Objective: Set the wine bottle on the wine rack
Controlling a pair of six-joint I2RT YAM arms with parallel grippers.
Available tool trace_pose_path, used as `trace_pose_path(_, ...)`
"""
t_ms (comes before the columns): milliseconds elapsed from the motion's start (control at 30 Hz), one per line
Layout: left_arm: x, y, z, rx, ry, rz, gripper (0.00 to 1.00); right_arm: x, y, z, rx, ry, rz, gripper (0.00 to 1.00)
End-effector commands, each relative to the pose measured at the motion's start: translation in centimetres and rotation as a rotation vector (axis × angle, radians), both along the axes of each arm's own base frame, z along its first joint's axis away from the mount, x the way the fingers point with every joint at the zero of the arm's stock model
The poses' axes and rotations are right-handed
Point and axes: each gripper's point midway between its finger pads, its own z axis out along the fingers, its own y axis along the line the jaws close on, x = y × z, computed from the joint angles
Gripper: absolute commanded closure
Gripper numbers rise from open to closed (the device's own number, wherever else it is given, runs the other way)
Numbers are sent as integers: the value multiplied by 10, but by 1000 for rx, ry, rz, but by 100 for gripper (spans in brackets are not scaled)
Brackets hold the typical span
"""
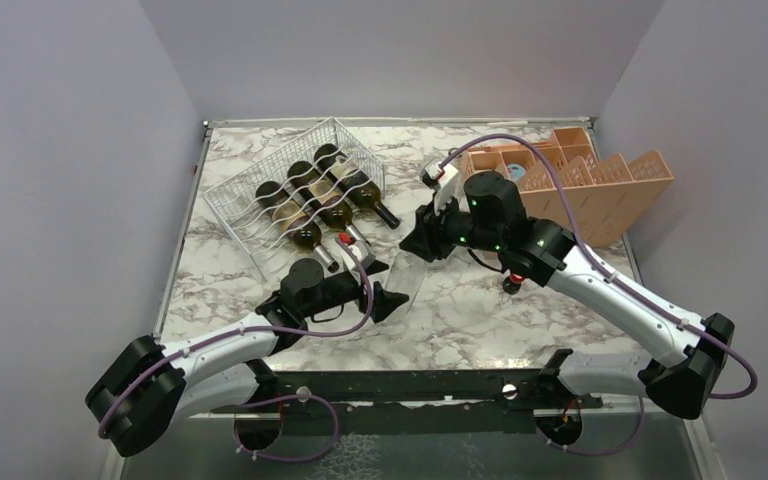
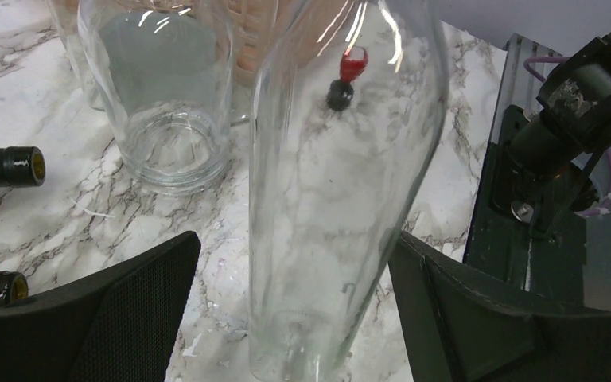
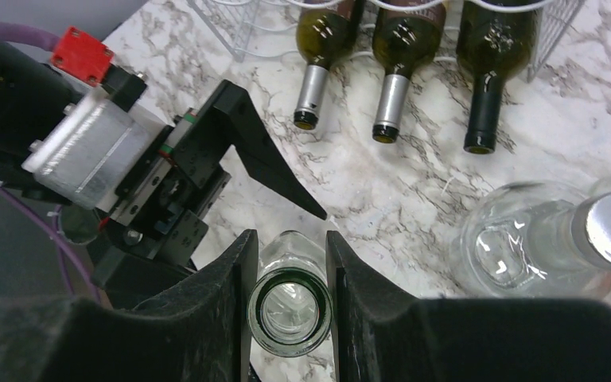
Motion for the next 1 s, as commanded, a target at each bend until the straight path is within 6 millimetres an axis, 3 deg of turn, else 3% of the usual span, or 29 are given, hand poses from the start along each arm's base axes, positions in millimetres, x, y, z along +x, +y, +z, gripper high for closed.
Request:
trace_pose_path(0,0,-3,11,-22,-114,-31,9,-12,14,74,186,-131,110,99)
trace_pose_path(267,-14,-5,24,-80,-159,-86,22,-21,10,98,226,-159,132,99)
trace_pose_path(467,-25,-10,29,-93,-178,-134,39,-24,4,118,270,-198,117,99)
trace_pose_path(600,-21,-7,55,-134,-241,-107,68,-27,1,124,282,-203,114,99)
trace_pose_path(667,-18,-4,71,-150,-292,-85,99,-25,0,124,274,-186,94,99)
trace_pose_path(700,-15,-2,78,-154,-316,-66,100,-24,-2,124,266,-179,81,99)
trace_pose_path(833,-3,7,102,-107,-444,5,100,-19,-15,124,198,-199,36,64)
trace_pose_path(967,10,15,124,14,-566,45,100,-21,-30,135,189,-243,0,40)
